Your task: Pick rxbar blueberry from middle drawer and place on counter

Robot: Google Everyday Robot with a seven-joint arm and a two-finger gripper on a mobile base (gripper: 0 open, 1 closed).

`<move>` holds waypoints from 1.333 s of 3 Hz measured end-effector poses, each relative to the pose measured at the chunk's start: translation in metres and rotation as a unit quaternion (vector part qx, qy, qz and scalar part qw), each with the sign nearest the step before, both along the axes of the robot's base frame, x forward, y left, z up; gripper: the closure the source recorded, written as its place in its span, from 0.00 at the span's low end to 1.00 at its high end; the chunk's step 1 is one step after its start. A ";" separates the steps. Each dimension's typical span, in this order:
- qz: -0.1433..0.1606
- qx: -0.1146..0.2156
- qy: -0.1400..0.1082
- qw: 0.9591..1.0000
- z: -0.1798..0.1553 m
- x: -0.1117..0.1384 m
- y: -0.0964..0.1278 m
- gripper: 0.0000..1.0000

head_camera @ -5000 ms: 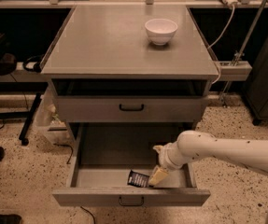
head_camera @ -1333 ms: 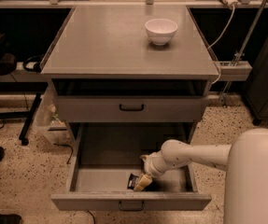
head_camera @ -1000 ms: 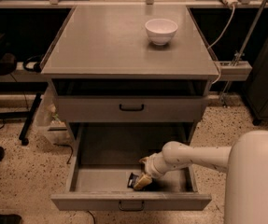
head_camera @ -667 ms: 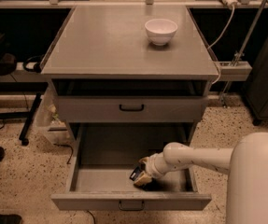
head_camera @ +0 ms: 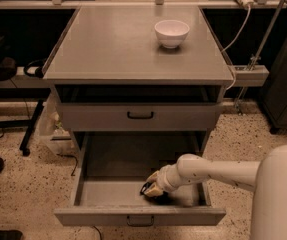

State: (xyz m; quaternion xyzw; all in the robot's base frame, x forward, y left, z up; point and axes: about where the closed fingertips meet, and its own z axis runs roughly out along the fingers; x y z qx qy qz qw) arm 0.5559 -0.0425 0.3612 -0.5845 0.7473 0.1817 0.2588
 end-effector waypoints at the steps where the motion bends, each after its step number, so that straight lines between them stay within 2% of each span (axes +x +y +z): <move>1: 0.002 0.011 -0.032 0.999 0.020 -0.005 -0.003 1.00; 2: 0.020 0.032 -0.074 0.996 0.052 -0.015 -0.009 1.00; 3: 0.054 0.060 -0.139 0.987 0.101 -0.034 -0.014 1.00; 4: 0.075 0.079 -0.206 0.973 0.158 -0.056 -0.028 1.00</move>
Offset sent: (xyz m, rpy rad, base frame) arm -0.0283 -0.0248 0.0990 0.1254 -0.2798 0.0816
